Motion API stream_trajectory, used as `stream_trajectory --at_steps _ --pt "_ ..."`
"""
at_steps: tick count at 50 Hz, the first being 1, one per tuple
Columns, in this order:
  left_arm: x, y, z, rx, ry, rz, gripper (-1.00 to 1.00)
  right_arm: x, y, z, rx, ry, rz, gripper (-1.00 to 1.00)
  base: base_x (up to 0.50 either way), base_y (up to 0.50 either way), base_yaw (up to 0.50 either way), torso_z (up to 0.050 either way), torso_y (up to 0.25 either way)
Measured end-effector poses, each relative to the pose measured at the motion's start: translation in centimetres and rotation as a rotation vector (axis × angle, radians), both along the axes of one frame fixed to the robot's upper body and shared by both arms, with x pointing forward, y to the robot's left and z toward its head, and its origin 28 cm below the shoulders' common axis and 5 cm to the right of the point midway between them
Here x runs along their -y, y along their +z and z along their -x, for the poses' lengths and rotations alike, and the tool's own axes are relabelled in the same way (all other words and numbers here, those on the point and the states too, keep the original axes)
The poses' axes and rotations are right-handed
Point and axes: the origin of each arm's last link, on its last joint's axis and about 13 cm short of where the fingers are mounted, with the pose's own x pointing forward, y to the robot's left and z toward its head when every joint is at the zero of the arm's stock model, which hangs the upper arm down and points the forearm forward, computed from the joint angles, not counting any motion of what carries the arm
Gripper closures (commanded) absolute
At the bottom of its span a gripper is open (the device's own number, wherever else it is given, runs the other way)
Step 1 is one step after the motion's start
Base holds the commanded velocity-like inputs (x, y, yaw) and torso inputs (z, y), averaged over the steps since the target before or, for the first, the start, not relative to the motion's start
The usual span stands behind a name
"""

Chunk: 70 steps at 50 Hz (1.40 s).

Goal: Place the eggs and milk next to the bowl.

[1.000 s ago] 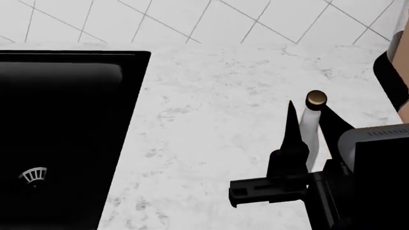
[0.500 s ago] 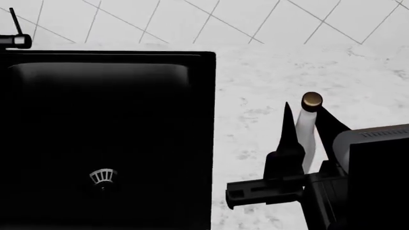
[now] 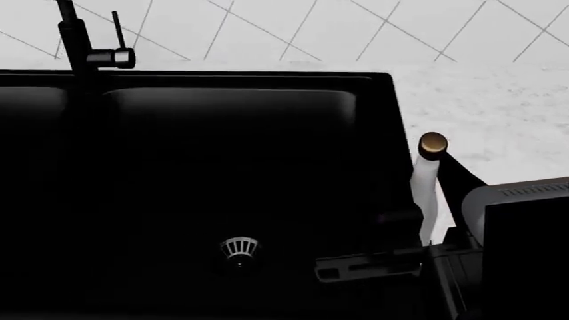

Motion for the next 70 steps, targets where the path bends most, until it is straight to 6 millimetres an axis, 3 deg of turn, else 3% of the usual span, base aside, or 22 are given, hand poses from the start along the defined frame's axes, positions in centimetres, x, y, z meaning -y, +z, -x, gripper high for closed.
stream_trajectory --at_steps 70 --pt "-0.07 0.14 0.26 0.025 -0.006 -0.023 -1.0 -0.15 -0.26 0.07 -0.007 0.012 0.003 1.0 0.0 0.5 0.0 0.0 0.0"
